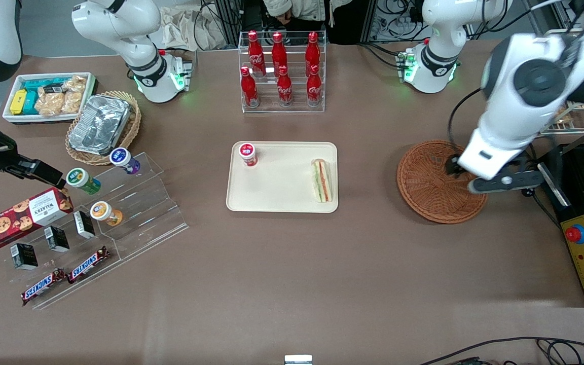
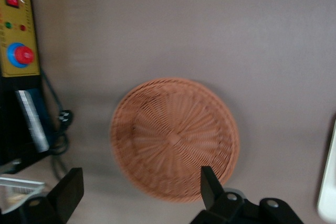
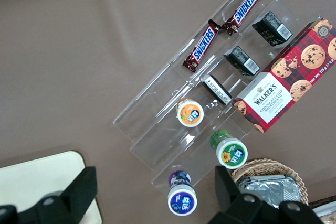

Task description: Place sandwich from basket to tray

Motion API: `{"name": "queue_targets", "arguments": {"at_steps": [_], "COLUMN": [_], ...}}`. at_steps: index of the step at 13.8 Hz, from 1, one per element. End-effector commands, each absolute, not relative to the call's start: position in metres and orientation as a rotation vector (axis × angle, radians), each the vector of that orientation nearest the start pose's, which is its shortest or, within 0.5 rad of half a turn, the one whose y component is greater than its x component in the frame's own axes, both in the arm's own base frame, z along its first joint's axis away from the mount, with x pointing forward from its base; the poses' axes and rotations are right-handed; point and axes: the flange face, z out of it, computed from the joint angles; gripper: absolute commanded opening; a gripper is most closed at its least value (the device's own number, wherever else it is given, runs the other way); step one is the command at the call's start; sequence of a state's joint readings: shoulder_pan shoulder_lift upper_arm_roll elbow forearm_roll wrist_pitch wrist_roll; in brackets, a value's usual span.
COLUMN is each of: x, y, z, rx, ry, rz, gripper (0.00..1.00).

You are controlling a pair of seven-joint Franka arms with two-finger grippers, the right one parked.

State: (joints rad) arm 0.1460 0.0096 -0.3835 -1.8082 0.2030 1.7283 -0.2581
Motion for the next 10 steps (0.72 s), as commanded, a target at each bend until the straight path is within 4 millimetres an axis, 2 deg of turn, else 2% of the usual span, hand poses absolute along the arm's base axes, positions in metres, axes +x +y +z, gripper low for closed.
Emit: {"name": "queue_targets", "arguments": {"at_steps": [1, 2, 3, 5, 9, 10], "x": [0.543, 0.541, 0.538, 0.536, 0.538, 0.538], "y": [-0.08, -0.07, -0.067, -0.067, -0.07, -0.071], "z": [0.554, 0.568, 0.583, 0.613, 0.655, 0.656], "rx": [-2.936, -2.964, -2.987, -2.999, -3.014, -3.015], "ry": [0.202, 0.242, 0.306, 0.319, 0.326, 0.326], "rz": [0.183, 0.218, 0.233, 0.173, 0.034, 0.026], "gripper": [0.99, 0.99, 0.99, 0.99, 0.99, 0.99]}}
